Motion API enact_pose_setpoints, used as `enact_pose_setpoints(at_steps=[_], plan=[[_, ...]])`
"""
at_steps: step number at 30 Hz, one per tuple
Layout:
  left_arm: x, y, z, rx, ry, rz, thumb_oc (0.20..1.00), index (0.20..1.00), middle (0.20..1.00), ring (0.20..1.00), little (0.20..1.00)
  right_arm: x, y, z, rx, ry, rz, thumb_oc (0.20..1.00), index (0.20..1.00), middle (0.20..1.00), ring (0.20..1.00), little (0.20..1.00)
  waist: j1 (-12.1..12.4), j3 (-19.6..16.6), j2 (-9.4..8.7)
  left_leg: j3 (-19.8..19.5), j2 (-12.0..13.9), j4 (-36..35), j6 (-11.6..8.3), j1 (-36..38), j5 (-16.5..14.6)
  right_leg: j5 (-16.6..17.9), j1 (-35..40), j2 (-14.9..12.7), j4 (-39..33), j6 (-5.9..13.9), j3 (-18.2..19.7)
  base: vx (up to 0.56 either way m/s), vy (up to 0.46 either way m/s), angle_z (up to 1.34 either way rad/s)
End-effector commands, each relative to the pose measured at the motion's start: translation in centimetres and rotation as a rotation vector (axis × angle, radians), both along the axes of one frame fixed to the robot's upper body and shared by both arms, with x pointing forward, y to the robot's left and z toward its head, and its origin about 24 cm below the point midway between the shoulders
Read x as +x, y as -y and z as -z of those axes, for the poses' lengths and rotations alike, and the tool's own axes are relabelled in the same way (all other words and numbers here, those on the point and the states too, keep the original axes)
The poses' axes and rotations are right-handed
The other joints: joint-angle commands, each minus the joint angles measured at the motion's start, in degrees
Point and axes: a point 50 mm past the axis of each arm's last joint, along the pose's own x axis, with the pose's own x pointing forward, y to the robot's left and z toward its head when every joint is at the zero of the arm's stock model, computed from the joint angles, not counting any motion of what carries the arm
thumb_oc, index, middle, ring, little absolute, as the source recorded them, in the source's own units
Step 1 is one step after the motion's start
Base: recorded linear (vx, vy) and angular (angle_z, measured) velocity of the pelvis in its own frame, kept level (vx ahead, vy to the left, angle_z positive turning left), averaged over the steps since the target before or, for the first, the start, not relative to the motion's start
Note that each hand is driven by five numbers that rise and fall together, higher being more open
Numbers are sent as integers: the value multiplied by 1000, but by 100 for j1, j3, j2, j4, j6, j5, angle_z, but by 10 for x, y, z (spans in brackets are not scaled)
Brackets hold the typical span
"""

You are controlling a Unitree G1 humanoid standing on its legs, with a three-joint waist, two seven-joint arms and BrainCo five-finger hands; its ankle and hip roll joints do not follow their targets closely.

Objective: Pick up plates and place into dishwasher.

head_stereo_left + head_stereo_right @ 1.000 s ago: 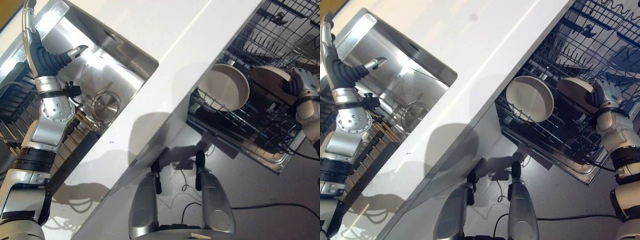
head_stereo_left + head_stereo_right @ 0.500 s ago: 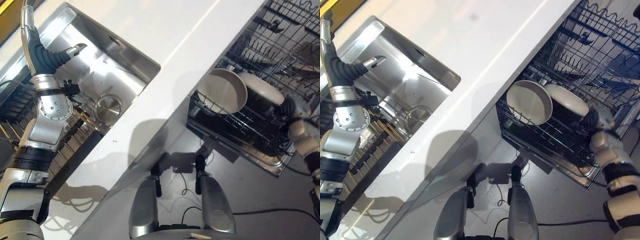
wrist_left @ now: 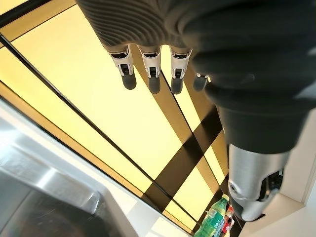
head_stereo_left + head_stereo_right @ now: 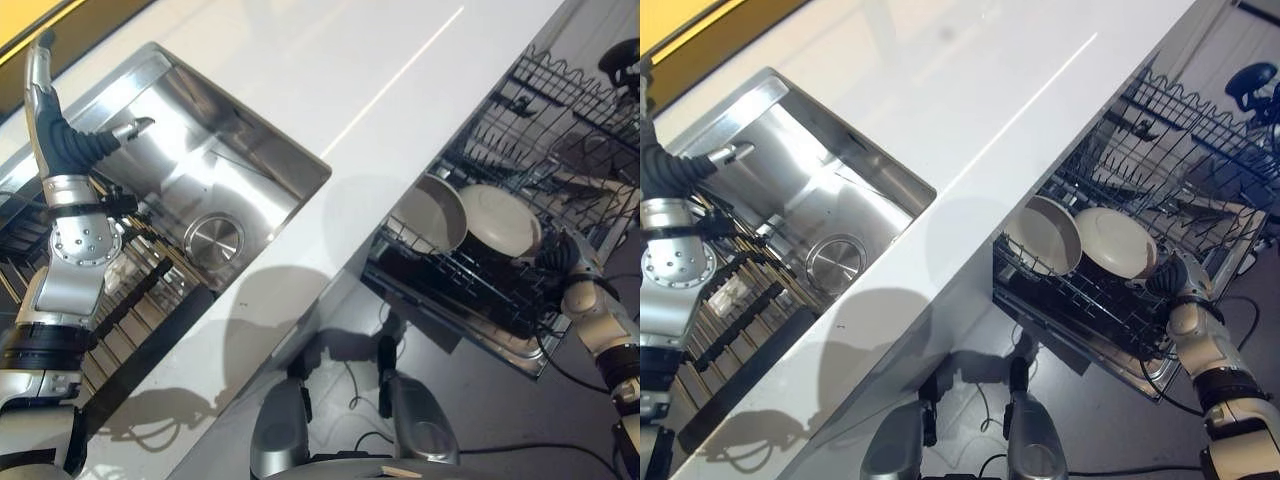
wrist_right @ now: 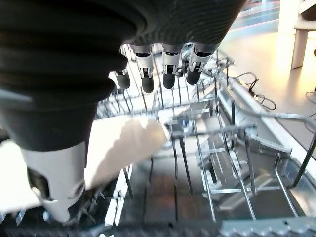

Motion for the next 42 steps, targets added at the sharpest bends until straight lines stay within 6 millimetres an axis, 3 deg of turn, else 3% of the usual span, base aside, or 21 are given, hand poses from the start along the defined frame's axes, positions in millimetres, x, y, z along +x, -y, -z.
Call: enact_pose_setpoints(at_steps=[1,4,8,11,16,21,27,42], plan=[[-10,-1,0,22,33,22,1000,1000,1000,1000,1000,-12,9,-7,-7,87,64,1000,1000,1000,1000,1000,-166,-770,17,-159,95,119,7,-599,195,-727,99,-436,461,366,-28,75,48,-7],[-14,-2,7,16,21,17,1000,1000,1000,1000,1000,-15,9,-13,0,150,88,1000,1000,1000,1000,1000,-200,-813,43,-150,94,101,8,-533,180,-735,127,-433,463,374,10,44,50,-8],[-19,-2,25,-18,1,0,1000,1000,1000,1000,1000,-22,5,-35,68,442,189,1000,1000,1000,1000,1000,-330,-860,181,-120,81,80,22,-459,170,-785,101,-409,533,367,133,31,112,-7],[-23,2,48,-63,-19,-19,1000,1000,1000,1000,1000,-31,-2,-41,140,628,242,1000,1000,1000,1000,1000,-470,-869,414,-85,37,93,30,-437,167,-870,-3,-423,685,355,269,34,224,-12],[-24,10,69,-132,-38,-30,1000,1000,1000,1000,1000,-34,1,-41,218,744,348,1000,1000,1000,1000,1000,-600,-829,832,-52,-43,244,27,-485,146,-1026,-253,-483,1023,277,460,15,246,-16],[-28,12,82,-196,-68,-31,1000,1000,1000,1000,1000,-32,3,-40,229,735,349,1000,1000,1000,1000,1000,-694,-761,1114,-64,-124,386,18,-473,91,-1121,-388,-580,1248,217,601,50,202,-16],[-26,19,89,-235,-88,-20,1000,1000,1000,1000,1000,-30,6,-37,250,696,320,1000,1000,1000,1000,1000,-840,-595,1281,16,-180,770,16,-639,-41,-1221,-718,-725,1681,172,730,15,155,-25],[-15,34,75,-270,-51,12,1000,1000,1000,1000,1000,-9,-1,-41,273,552,155,1000,1000,1000,1000,1000,-880,-242,1410,74,-521,1306,103,-1098,-269,-1278,-1407,-1111,2348,223,879,30,116,-6]])
